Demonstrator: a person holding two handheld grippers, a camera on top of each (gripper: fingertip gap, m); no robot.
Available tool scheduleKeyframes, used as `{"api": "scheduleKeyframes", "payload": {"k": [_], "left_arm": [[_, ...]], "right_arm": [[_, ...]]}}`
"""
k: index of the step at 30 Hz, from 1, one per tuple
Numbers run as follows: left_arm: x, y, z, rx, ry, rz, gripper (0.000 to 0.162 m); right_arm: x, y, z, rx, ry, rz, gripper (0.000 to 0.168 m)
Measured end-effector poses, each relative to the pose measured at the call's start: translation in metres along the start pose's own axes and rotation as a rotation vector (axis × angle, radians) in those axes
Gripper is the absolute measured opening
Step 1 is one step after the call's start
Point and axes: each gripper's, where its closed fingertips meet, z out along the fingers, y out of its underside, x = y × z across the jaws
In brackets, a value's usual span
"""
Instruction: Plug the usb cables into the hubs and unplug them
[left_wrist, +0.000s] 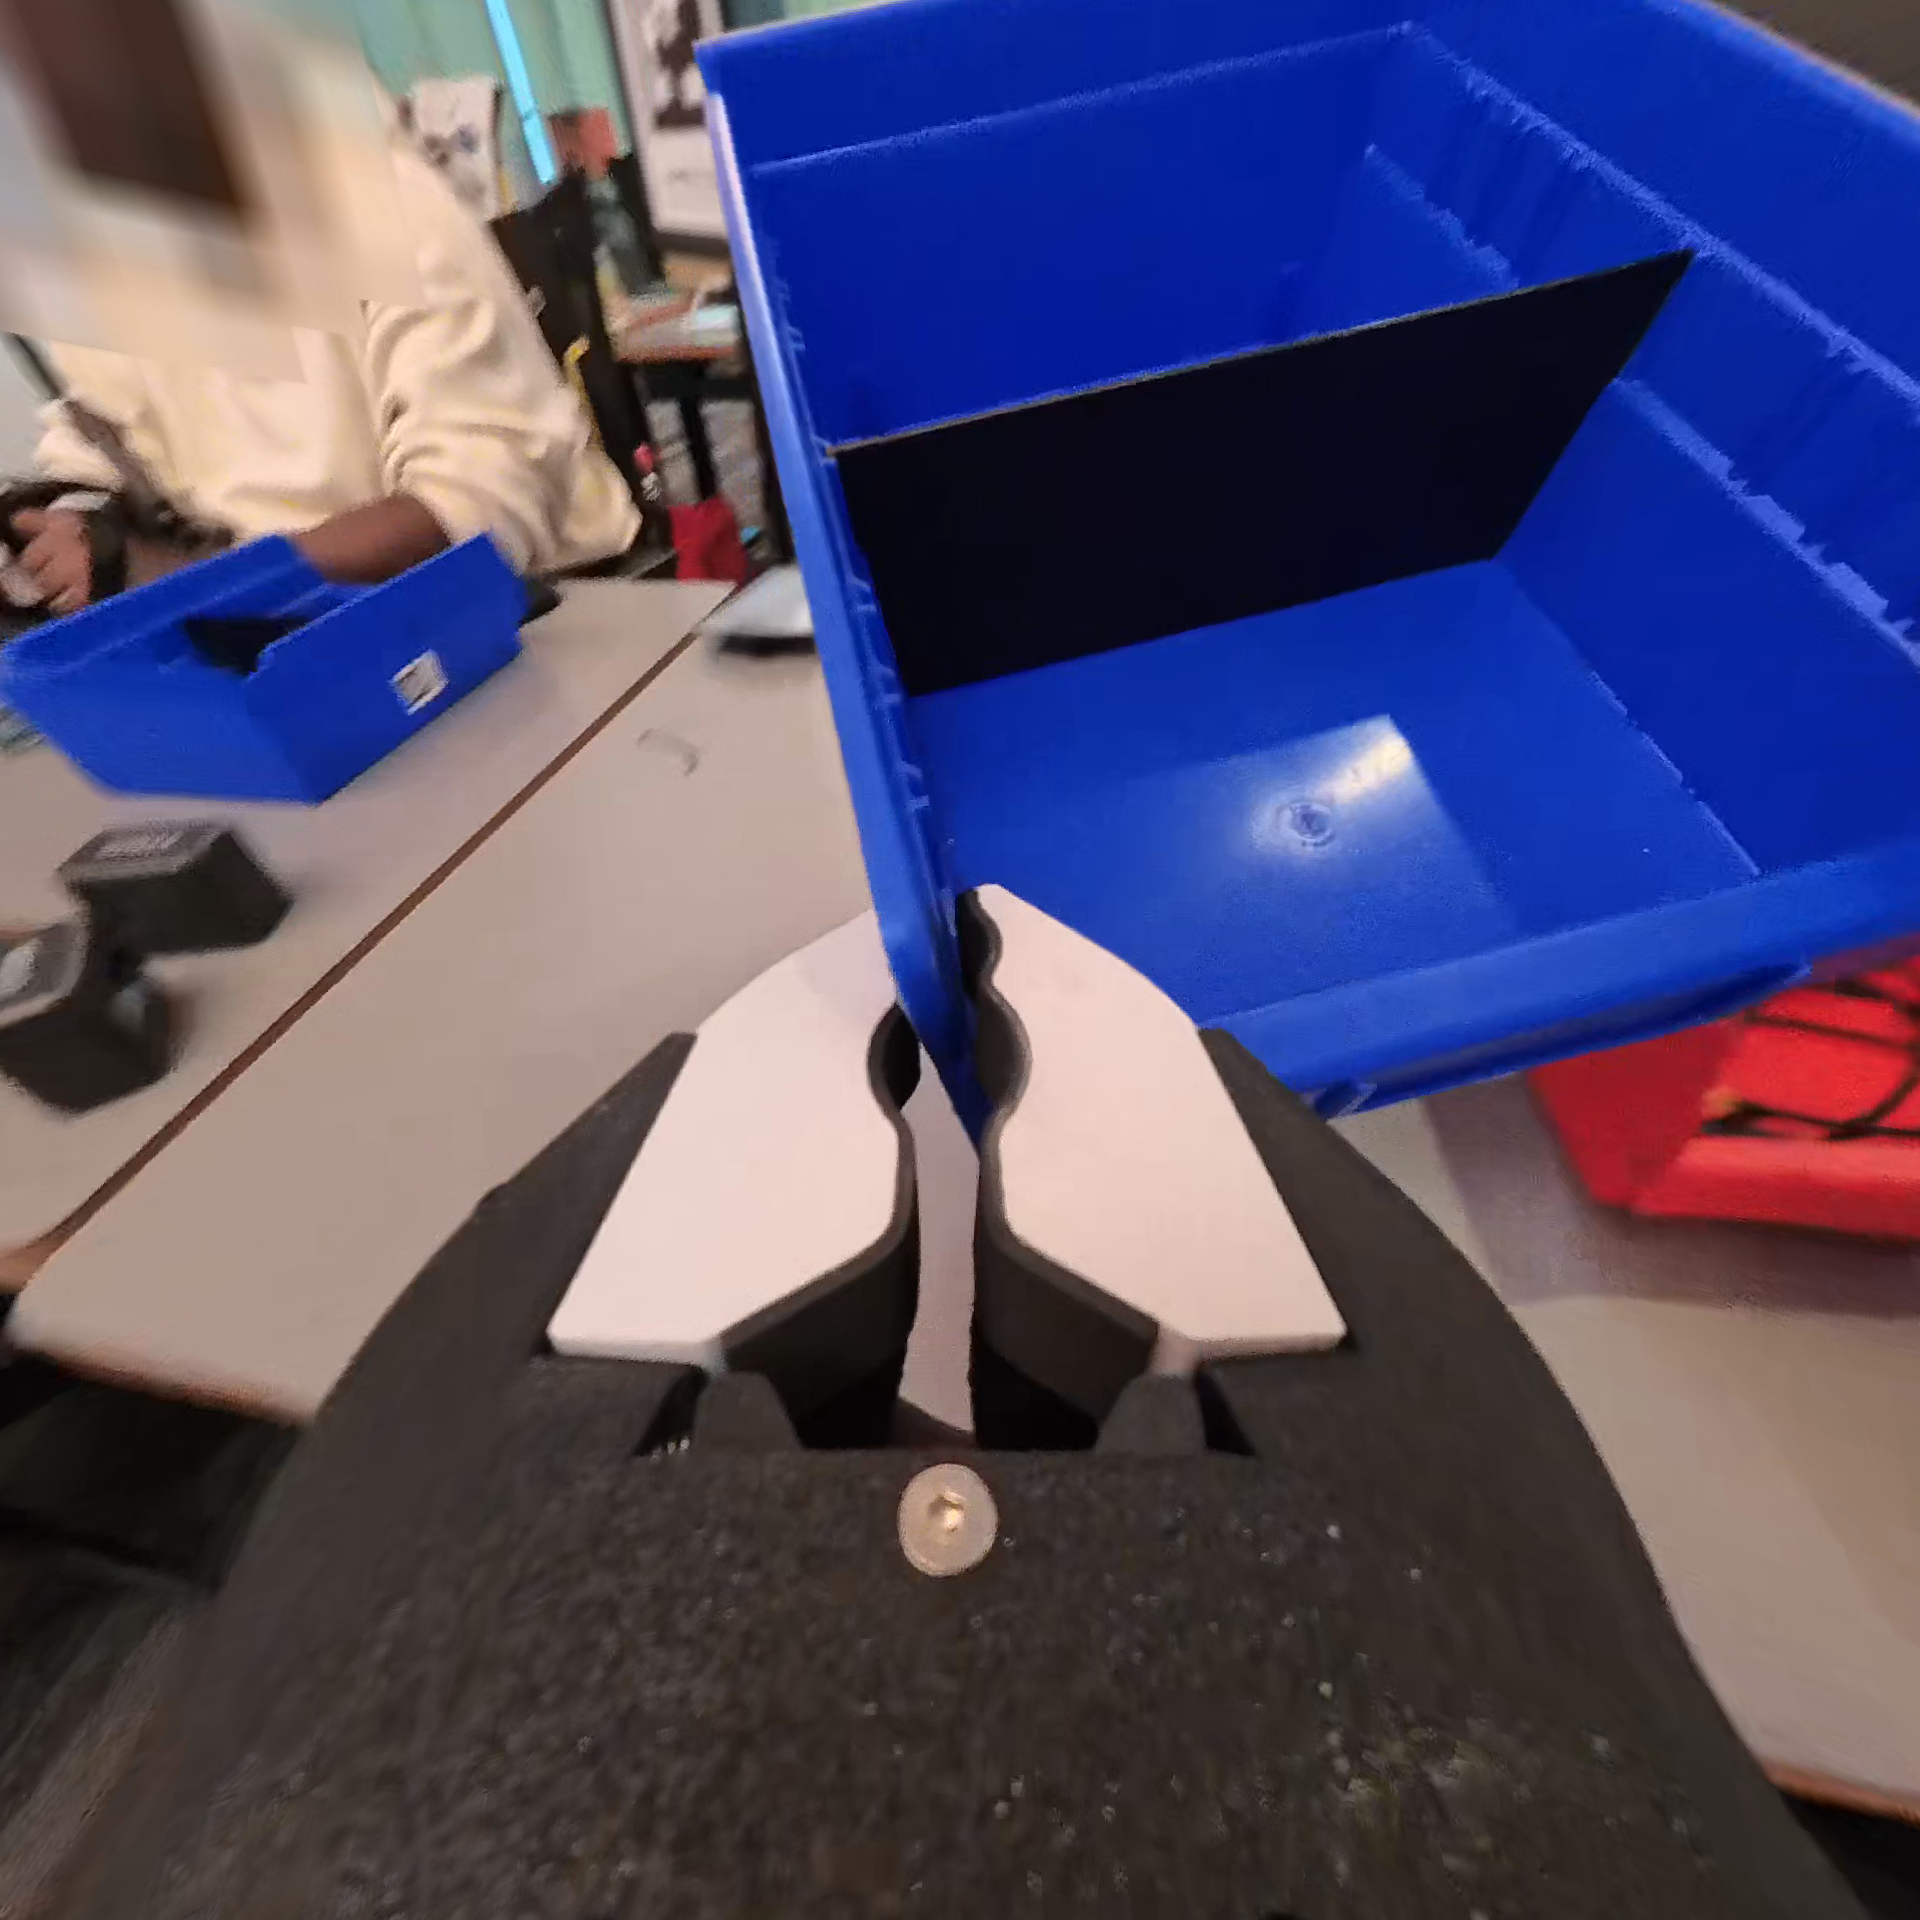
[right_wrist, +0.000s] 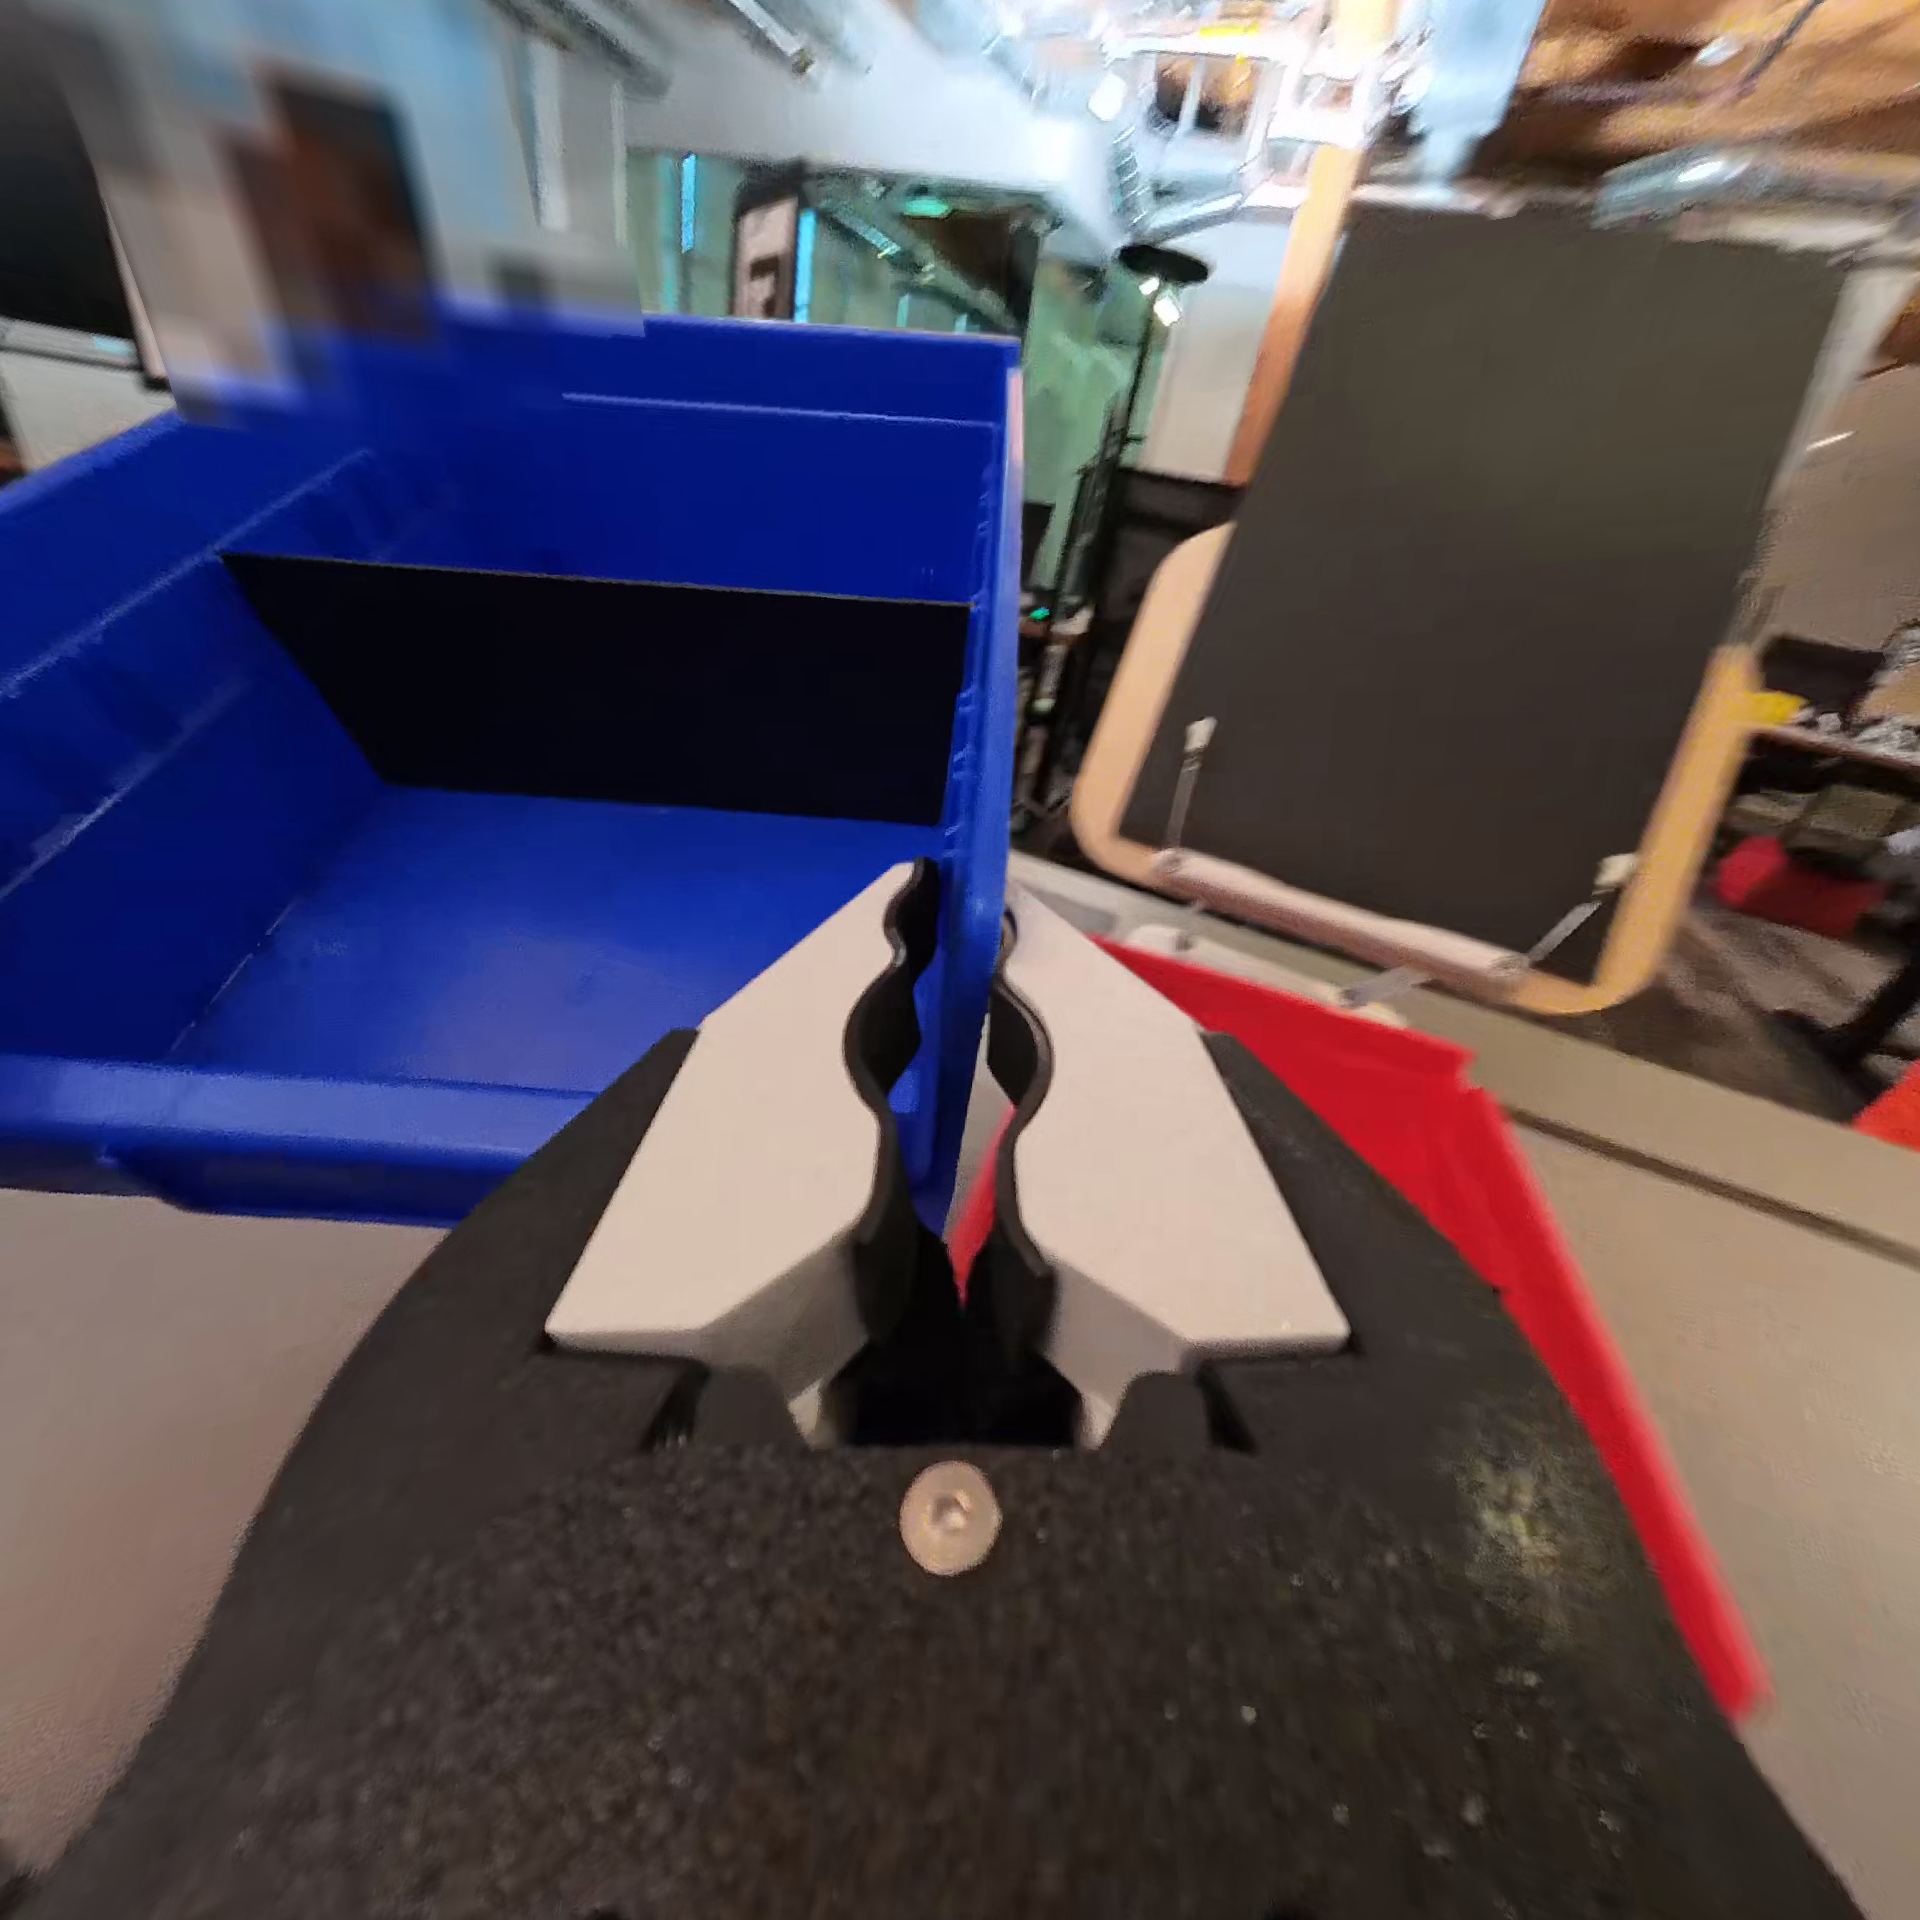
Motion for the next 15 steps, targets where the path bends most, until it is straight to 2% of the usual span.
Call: {"api": "scheduleKeyframes", "payload": {"k": [4, 8, 11, 15], "left_arm": [[0.092, -0.049, 0.022, 0.053, 0.174, 0.031, 0.004], [0.212, -0.070, 0.039, 0.097, 0.323, 0.120, 0.005], [0.314, -0.058, 0.052, 0.082, 0.421, 0.195, 0.005], [0.442, -0.013, 0.045, -0.040, 0.576, 0.240, 0.005]], "right_arm": [[0.103, -0.026, -0.025, 0.025, 0.184, -0.021, 0.004], [0.218, -0.009, -0.066, -0.020, 0.369, 0.071, 0.003], [0.306, 0.024, -0.104, -0.075, 0.528, 0.107, 0.004], [0.407, 0.097, -0.162, -0.199, 0.689, 0.131, 0.008]]}}
